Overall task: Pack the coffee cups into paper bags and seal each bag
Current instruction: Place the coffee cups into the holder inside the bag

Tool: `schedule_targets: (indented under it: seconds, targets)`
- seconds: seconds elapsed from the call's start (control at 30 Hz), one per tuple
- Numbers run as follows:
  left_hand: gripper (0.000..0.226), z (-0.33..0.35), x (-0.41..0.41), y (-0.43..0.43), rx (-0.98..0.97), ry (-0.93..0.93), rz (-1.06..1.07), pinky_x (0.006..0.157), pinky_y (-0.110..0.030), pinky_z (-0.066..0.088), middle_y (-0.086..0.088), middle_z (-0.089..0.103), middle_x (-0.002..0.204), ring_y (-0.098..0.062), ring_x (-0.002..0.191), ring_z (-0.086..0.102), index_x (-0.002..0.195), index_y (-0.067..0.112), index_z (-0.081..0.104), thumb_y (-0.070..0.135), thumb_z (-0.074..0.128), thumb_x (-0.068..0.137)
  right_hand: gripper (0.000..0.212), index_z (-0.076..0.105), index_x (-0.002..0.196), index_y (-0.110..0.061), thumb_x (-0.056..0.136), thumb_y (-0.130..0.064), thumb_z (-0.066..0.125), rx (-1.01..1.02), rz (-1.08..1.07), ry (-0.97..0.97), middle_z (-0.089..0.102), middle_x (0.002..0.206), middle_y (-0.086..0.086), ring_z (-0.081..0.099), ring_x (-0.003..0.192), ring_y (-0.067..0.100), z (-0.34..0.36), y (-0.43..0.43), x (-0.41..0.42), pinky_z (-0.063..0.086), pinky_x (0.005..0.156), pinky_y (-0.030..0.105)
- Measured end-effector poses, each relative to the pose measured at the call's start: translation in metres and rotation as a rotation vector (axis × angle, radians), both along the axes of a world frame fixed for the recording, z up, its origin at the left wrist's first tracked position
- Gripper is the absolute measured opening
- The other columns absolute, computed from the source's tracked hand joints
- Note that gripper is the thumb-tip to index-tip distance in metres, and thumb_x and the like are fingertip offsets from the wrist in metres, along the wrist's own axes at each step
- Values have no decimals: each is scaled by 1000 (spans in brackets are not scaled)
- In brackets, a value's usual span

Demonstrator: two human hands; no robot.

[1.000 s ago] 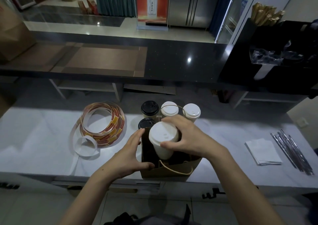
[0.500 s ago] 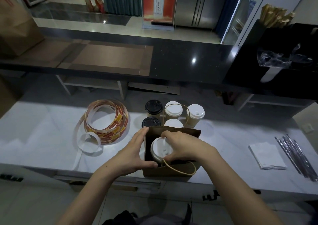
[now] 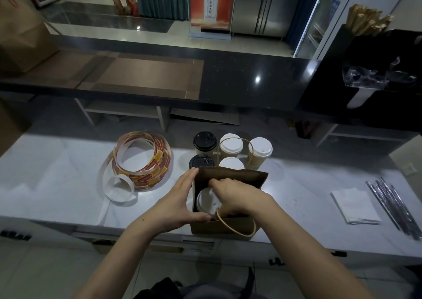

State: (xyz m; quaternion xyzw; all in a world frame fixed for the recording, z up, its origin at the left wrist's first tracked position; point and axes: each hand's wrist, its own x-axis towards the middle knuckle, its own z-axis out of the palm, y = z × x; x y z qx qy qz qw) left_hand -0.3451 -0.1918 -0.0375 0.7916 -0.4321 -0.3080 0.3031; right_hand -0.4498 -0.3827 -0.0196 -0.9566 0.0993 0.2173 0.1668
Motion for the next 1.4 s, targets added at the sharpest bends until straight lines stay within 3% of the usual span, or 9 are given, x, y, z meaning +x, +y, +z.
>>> schedule_targets:
  seconds: [0.3, 0.57, 0.8, 1.0, 1.3, 1.4]
  targets:
    - [127, 3, -2, -2, 7, 12, 10, 125, -43, 32, 23, -5, 171, -11, 158, 12, 162, 44, -1, 59, 87, 73, 75, 45, 142, -21, 81, -35, 86, 5, -30, -4, 62, 128, 7, 65, 112, 27, -4, 9, 3, 58, 91, 38]
    - [127, 6, -4, -5, 1, -8, 24, 125, -44, 32, 23, -2, 170, -10, 157, 12, 163, 41, 0, 61, 86, 73, 72, 44, 141, -20, 83, -32, 86, 37, -37, 12, 64, 125, 8, 66, 108, 26, -7, 10, 3, 59, 89, 38]
    - [116, 7, -8, -11, -49, -22, 123, 122, -42, 36, 15, 11, 171, -12, 155, 21, 163, 38, 10, 67, 80, 75, 59, 48, 136, -20, 88, -31, 81, 96, -46, -1, 66, 117, 6, 67, 101, 24, -8, 4, 3, 60, 85, 40]
    - [112, 10, -13, -15, -63, -14, 162, 119, -41, 38, 12, 19, 169, -13, 152, 28, 161, 36, 15, 55, 85, 77, 57, 49, 137, -19, 90, -32, 79, 133, -43, -28, 65, 119, 6, 60, 95, 19, -11, 0, 1, 54, 80, 33]
    - [122, 8, -13, -12, -57, 33, 146, 119, -45, 40, 13, 18, 168, -14, 151, 29, 161, 38, 13, 57, 90, 69, 82, 42, 151, -31, 82, -47, 83, 212, -76, -43, 58, 141, -1, 58, 123, 21, -2, -17, -11, 54, 99, 39]
    - [122, 9, -13, -12, -62, 44, 145, 119, -43, 39, 14, 19, 168, -12, 151, 30, 161, 39, 14, 57, 90, 68, 69, 48, 147, -31, 86, -44, 78, 261, -96, -136, 60, 136, -5, 59, 118, 14, 10, -24, -18, 55, 99, 37]
